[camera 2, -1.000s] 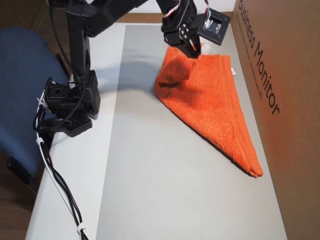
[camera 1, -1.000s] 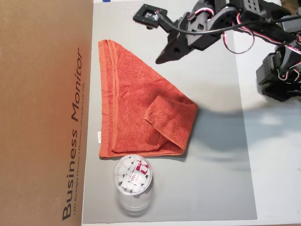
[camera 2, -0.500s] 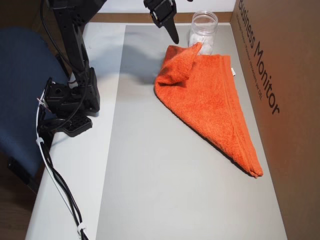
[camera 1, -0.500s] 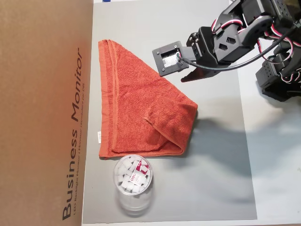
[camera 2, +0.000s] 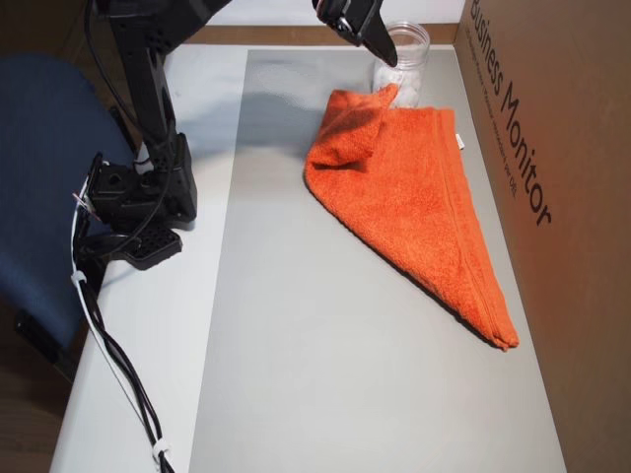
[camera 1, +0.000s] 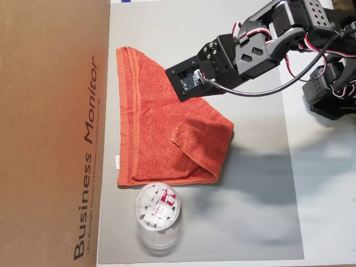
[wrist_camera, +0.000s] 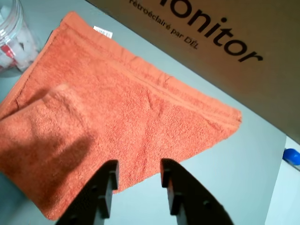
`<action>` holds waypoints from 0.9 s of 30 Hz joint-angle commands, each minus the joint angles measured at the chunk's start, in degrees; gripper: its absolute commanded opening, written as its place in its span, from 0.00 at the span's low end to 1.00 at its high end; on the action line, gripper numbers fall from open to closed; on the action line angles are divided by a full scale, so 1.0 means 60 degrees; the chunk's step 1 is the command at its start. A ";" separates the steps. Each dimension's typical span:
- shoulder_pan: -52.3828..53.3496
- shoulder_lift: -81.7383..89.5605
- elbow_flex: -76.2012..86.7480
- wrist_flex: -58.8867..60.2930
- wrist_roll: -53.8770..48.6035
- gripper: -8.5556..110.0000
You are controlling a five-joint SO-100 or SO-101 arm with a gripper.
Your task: Fold the blanket.
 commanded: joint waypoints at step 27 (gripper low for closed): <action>-0.1465 -0.2183 0.0454 -0.1890 0.1040 0.26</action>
